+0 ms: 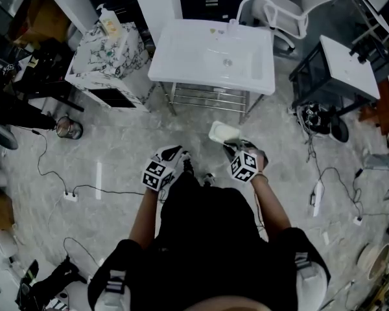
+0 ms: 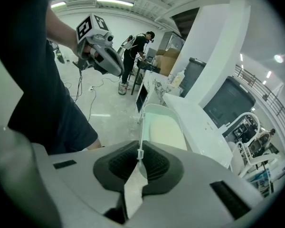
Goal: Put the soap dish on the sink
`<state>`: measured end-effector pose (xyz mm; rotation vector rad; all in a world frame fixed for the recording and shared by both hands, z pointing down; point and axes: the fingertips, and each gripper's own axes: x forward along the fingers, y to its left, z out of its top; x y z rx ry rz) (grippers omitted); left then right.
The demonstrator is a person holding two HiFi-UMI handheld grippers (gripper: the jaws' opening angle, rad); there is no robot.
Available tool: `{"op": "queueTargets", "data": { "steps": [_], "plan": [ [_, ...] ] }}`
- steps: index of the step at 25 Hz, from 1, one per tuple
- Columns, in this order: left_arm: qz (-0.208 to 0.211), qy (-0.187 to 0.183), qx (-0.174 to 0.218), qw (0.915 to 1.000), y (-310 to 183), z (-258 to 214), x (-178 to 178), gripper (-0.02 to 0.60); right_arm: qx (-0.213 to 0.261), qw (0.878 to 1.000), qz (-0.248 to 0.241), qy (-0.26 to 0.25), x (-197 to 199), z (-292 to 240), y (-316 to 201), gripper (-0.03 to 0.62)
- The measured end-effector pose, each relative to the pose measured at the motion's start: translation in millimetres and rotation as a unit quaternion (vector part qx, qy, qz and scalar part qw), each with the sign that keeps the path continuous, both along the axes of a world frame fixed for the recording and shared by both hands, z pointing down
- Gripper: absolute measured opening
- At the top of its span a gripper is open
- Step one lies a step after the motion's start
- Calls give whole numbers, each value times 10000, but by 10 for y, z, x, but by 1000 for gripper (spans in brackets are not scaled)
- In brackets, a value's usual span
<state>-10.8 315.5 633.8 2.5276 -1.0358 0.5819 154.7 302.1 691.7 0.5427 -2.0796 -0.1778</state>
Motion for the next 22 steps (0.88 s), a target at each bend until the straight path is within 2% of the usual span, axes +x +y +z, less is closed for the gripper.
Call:
{"op": "queueTargets", "data": {
  "steps": [15,22],
  "plan": [
    [73,81,-66,9999,-190,37,-130,0,-53,9998,146,138,-75,11,-194,15],
    [-41,104,-133,9998,-417,94,-385,0,-62,9998,115,119,-262,32,-377,15]
  ]
}}
